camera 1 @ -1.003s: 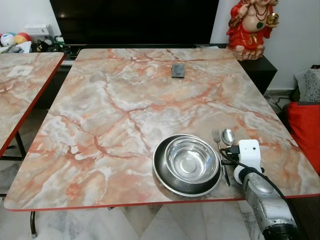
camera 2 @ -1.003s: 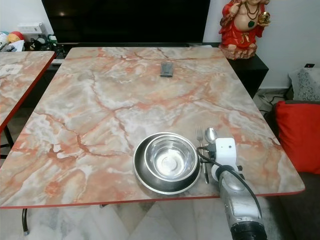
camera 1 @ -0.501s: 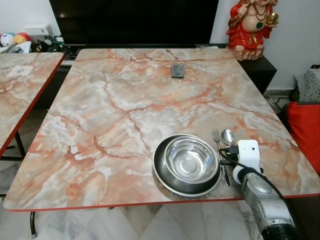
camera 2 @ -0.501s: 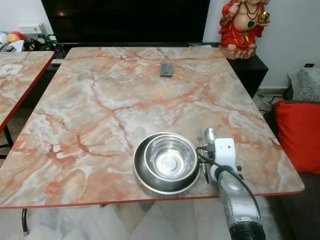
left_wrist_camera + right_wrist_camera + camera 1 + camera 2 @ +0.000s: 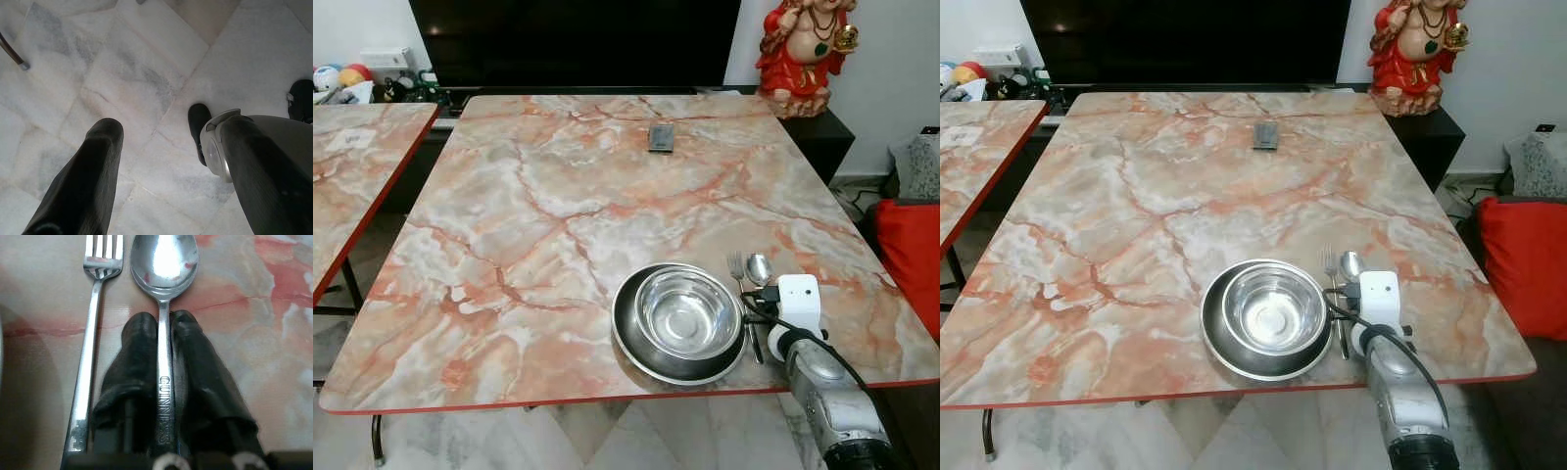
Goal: Setting the table
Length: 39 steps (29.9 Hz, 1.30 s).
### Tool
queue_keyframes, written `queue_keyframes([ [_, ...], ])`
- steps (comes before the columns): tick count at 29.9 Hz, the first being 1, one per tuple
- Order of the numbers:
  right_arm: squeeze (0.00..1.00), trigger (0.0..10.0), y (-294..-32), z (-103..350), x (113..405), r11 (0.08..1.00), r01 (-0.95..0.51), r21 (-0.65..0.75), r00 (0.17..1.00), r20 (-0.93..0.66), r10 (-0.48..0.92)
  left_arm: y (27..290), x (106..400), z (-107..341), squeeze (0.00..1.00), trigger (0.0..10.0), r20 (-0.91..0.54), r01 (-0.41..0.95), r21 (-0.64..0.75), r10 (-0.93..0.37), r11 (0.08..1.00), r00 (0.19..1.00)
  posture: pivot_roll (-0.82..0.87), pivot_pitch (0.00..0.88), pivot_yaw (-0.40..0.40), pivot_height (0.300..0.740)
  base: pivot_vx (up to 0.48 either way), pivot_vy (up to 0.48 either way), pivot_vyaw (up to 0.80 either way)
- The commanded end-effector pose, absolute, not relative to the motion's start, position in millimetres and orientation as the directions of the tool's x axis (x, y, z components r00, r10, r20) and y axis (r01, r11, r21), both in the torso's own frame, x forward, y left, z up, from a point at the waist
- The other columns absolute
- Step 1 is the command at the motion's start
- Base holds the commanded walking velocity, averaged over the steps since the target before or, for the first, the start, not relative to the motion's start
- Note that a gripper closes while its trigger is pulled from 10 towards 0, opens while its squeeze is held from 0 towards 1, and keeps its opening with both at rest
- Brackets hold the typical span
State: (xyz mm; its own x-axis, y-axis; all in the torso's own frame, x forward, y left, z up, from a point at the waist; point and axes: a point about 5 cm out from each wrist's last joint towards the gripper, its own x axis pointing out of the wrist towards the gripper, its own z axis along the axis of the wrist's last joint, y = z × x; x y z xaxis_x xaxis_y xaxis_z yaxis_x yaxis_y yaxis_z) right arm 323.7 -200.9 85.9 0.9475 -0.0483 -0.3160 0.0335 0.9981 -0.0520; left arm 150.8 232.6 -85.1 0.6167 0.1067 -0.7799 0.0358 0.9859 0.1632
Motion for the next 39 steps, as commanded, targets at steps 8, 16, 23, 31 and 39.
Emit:
queue_keyframes([
  [8, 0.10, 10.0, -200, 78, 318, 0.998, 0.031, -0.056, 0.934, -0.353, -0.049, 233, 144, -88, 0.00, 10.0, -0.797, 0.051, 0.164, 0.102, 0.985, 0.596, 0.01, 0.134, -0.013, 0.740, 0.000, 0.000, 0.00],
  [16, 0.00, 10.0, -204, 82, 319, 0.995, 0.049, -0.085, 0.941, -0.330, -0.075, 232, 146, -88, 0.00, 10.0, -0.792, 0.052, 0.163, 0.099, 0.985, 0.602, 0.01, 0.136, -0.013, 0.740, 0.000, 0.000, 0.00],
  [23, 0.00, 10.0, -207, 90, 322, 0.995, 0.077, -0.064, 0.955, -0.283, -0.093, 232, 144, -88, 0.00, 10.0, -0.796, 0.054, 0.163, 0.099, 0.985, 0.597, 0.01, 0.135, -0.011, 0.740, 0.000, 0.000, 0.00],
  [31, 0.00, 10.0, -207, 103, 326, 0.994, 0.095, -0.050, 0.975, -0.195, -0.103, 234, 142, -89, 0.00, 10.0, -0.802, 0.054, 0.164, 0.102, 0.985, 0.588, 0.01, 0.135, -0.010, 0.740, 0.000, 0.000, 0.00],
  [39, 0.00, 10.0, -217, 144, 326, 0.979, 0.205, -0.011, 0.975, 0.090, -0.203, 235, 140, -89, 0.00, 10.0, -0.806, 0.051, 0.166, 0.106, 0.985, 0.582, 0.00, 0.131, -0.008, 0.740, 0.000, 0.000, 0.00],
])
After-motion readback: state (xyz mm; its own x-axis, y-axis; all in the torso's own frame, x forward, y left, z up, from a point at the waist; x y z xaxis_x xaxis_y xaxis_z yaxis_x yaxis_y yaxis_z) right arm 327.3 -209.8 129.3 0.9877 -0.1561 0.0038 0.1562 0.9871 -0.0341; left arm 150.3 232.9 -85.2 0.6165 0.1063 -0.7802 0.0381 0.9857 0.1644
